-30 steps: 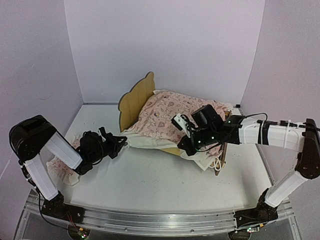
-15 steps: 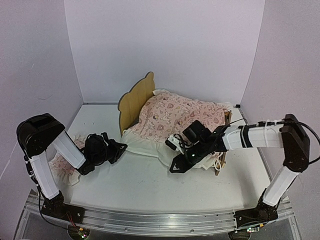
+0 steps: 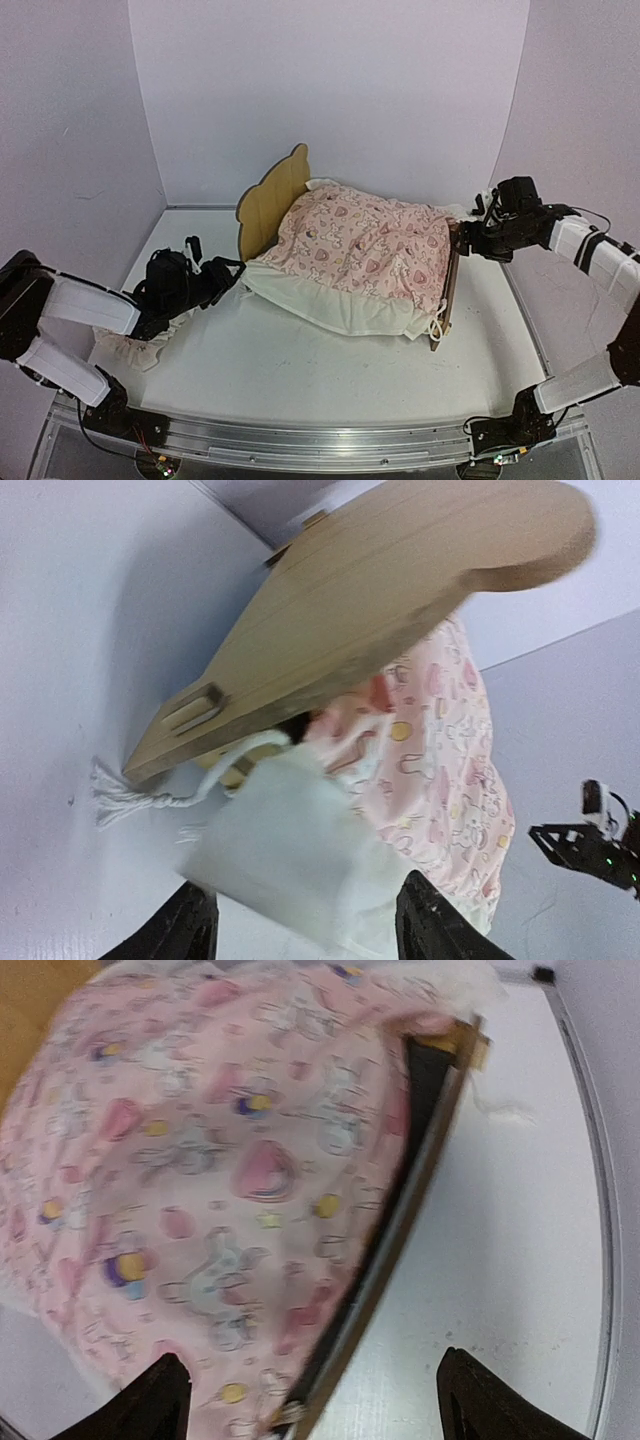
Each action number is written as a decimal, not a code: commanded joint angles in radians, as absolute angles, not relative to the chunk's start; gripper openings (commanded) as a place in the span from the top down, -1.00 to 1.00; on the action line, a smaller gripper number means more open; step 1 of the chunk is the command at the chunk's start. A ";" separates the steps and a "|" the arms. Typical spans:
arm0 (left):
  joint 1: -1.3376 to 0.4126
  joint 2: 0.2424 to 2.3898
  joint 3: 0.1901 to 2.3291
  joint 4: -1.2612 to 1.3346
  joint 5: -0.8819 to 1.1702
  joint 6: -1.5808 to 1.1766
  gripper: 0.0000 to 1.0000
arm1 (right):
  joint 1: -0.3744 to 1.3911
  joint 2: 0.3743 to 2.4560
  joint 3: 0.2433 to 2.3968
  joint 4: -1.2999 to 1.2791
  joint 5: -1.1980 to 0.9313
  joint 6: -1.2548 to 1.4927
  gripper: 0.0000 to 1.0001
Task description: Set up the pet bed
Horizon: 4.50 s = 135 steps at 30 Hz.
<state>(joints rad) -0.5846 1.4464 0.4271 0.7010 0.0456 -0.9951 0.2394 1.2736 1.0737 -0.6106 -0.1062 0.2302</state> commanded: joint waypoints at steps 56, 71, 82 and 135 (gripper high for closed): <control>-0.829 1.142 0.735 0.127 0.280 -0.554 -0.36 | 0.902 1.629 1.199 -0.710 -0.435 -0.214 -0.14; -1.109 1.362 0.778 0.329 0.195 -0.380 -0.23 | 0.893 1.753 1.273 -0.372 -0.198 0.247 -0.17; -1.220 1.583 0.939 0.311 0.041 -0.259 -0.27 | 0.719 1.499 1.263 -0.570 -0.161 0.260 -0.25; -0.962 1.548 1.039 0.139 -0.007 -0.234 1.00 | 0.783 1.529 1.043 -0.201 -0.582 0.289 0.34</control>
<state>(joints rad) -0.9882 1.5826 1.0561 0.0216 -0.1398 -0.1844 0.7544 1.5177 1.0466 -0.3454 -0.5159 0.2073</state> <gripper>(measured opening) 0.015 0.346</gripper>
